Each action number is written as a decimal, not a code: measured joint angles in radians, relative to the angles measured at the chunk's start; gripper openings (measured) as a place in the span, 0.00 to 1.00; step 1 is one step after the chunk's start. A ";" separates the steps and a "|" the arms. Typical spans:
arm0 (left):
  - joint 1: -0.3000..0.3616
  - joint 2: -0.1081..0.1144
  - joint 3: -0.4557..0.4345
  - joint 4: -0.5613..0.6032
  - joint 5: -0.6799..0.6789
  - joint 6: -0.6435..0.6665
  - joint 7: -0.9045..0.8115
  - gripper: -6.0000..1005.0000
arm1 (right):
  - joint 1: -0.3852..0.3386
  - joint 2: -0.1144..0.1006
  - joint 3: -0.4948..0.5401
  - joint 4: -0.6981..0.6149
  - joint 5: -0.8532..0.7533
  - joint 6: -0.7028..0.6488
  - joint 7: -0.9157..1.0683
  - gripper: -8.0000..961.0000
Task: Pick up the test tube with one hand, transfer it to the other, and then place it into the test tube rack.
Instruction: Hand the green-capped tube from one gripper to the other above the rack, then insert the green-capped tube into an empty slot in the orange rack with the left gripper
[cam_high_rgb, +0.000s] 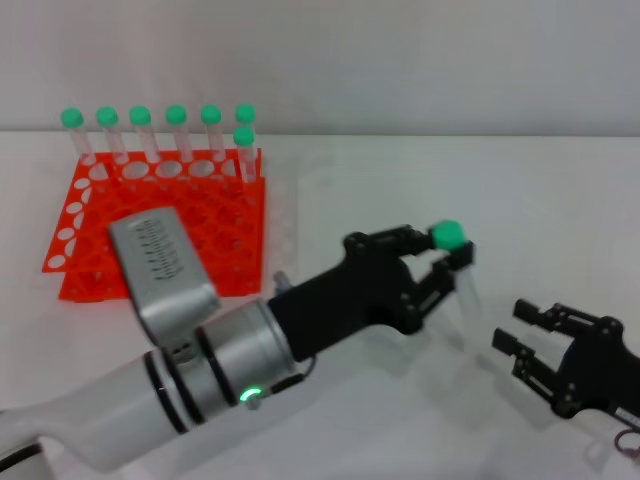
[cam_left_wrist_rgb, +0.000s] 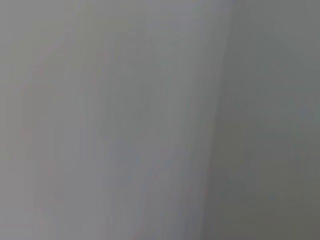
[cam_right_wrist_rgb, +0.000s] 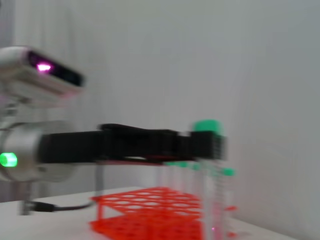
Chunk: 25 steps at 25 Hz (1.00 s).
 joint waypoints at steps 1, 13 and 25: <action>0.013 0.001 0.000 0.000 -0.029 -0.005 0.028 0.27 | -0.002 -0.001 0.000 0.003 0.014 -0.011 0.000 0.33; 0.214 0.003 -0.263 0.077 -0.255 -0.167 0.336 0.26 | -0.021 -0.005 0.260 0.115 0.240 -0.092 -0.017 0.76; 0.002 0.009 -0.353 0.219 -0.439 0.032 0.334 0.26 | -0.012 -0.006 0.369 0.130 0.245 -0.124 -0.027 0.91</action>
